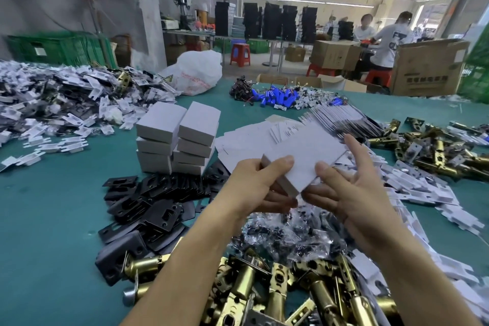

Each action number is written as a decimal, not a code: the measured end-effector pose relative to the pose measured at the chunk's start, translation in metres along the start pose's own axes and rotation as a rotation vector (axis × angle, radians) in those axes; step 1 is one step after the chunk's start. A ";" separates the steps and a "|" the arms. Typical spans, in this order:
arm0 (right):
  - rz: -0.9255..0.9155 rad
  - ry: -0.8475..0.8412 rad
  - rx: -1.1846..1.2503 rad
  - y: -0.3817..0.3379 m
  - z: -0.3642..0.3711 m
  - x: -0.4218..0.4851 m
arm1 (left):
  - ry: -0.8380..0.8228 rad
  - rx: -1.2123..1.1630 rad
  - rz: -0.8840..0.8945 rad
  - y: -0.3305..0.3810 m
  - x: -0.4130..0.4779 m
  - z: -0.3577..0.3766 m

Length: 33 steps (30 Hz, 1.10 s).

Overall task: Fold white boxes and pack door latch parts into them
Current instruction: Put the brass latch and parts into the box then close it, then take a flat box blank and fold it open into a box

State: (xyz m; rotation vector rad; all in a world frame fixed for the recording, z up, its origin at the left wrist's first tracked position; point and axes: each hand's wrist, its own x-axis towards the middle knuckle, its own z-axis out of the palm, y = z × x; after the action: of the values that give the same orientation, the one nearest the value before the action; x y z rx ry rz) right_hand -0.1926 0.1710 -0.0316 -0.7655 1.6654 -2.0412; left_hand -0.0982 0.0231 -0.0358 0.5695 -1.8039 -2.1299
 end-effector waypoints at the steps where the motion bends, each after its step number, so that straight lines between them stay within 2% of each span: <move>1: 0.010 -0.012 -0.005 -0.001 0.002 -0.001 | 0.050 -0.039 0.030 0.004 0.001 -0.001; 10: 0.104 -0.117 -0.081 -0.006 0.003 -0.006 | 0.713 -0.462 0.336 0.057 0.028 -0.071; 13: 0.115 -0.133 -0.108 -0.003 0.004 -0.006 | 0.851 -0.535 0.355 0.061 0.037 -0.100; 20: 0.156 -0.216 -0.184 0.002 0.006 -0.006 | 0.981 -0.513 0.255 0.050 0.061 -0.132; 29: 0.158 -0.217 -0.203 0.002 0.007 -0.007 | 1.111 -0.511 0.300 0.045 0.068 -0.138; 33: 0.156 -0.205 -0.197 0.002 0.005 -0.006 | 1.120 -0.470 0.302 0.041 0.070 -0.140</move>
State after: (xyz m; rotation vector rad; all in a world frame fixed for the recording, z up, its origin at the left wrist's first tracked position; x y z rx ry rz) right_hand -0.1843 0.1703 -0.0340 -0.8485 1.7638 -1.6526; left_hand -0.0943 -0.1377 -0.0223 0.9931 -0.6889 -1.4243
